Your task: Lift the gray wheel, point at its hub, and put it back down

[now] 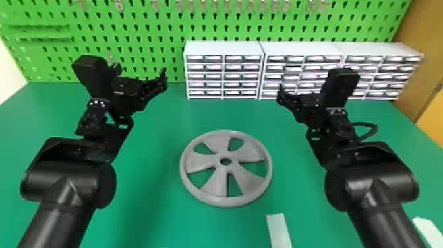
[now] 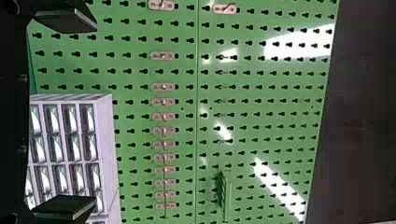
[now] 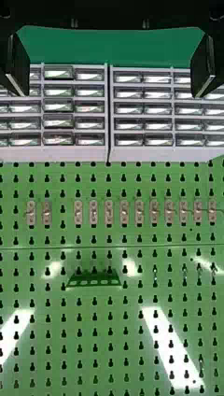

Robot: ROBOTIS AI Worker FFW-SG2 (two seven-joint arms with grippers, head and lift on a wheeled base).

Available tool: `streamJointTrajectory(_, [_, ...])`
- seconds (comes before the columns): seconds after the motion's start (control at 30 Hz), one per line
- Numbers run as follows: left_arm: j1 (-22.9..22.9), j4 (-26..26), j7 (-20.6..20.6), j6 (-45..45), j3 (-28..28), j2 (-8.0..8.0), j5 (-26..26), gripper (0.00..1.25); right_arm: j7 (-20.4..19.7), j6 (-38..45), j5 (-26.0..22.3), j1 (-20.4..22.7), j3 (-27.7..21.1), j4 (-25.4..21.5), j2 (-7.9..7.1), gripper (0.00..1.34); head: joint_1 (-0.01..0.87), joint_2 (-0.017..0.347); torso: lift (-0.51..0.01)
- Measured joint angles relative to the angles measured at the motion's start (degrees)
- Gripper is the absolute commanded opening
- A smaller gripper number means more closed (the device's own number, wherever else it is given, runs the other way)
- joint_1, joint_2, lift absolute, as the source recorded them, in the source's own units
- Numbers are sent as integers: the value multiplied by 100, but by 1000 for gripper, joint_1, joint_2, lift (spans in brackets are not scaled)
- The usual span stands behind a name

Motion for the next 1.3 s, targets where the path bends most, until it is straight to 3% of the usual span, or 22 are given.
streamJointTrajectory(1.3, [8, 3, 0, 10, 0, -19, -5, 1250, 0, 0, -27, 16, 56, 6, -22, 1313, 692, 48, -88])
